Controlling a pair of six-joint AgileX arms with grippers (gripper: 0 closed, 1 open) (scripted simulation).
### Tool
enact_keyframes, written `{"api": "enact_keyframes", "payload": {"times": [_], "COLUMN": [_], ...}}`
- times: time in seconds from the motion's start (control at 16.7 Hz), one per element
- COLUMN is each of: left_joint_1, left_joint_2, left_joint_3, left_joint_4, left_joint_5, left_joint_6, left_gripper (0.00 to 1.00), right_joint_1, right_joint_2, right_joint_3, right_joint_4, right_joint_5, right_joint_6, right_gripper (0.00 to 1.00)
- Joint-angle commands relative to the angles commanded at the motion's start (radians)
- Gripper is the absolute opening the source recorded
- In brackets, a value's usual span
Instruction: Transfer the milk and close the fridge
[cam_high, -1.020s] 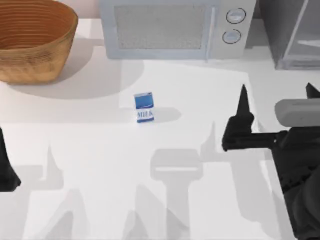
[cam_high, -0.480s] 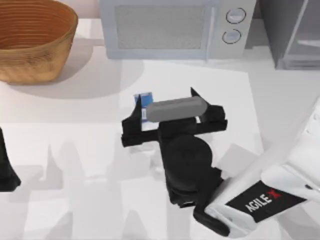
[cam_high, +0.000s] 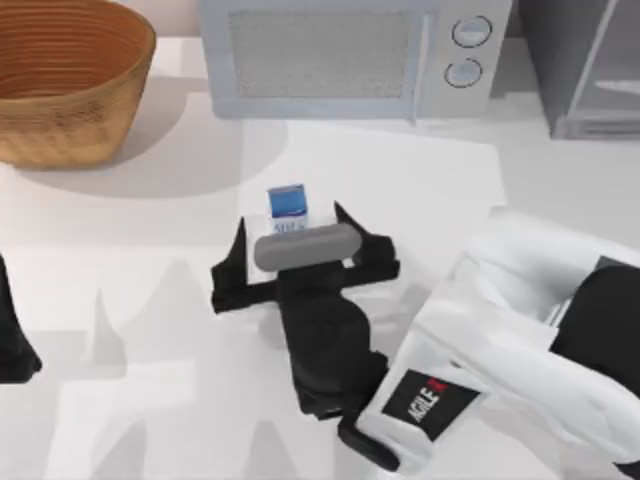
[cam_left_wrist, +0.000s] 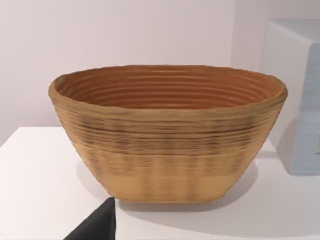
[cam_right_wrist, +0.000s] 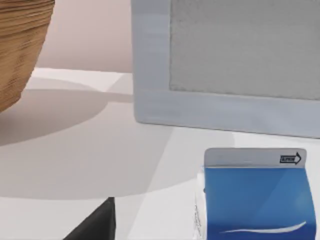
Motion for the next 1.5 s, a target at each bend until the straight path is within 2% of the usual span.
{"api": "enact_keyframes", "payload": {"times": [0.3,0.72,0.96,1.5], "left_joint_1": [0.0,0.0,0.0,0.0], "left_joint_2": [0.0,0.0,0.0,0.0], "left_joint_3": [0.0,0.0,0.0,0.0], "left_joint_4": [0.0,0.0,0.0,0.0], "left_joint_5": [0.0,0.0,0.0,0.0], "left_joint_6": [0.0,0.0,0.0,0.0], "left_gripper": [1.0,1.0,1.0,1.0], "right_joint_1": [0.004,-0.061,-0.064,-0.064], "right_joint_2": [-0.001,0.048,0.051,0.051], "right_joint_3": [0.0,0.14,0.148,0.148], "right_joint_4": [-0.004,-0.091,-0.096,-0.096], "right_joint_5": [0.0,-0.06,-0.064,-0.064], "right_joint_6": [0.0,-0.002,-0.002,-0.002], "right_gripper": [1.0,1.0,1.0,0.32]}}
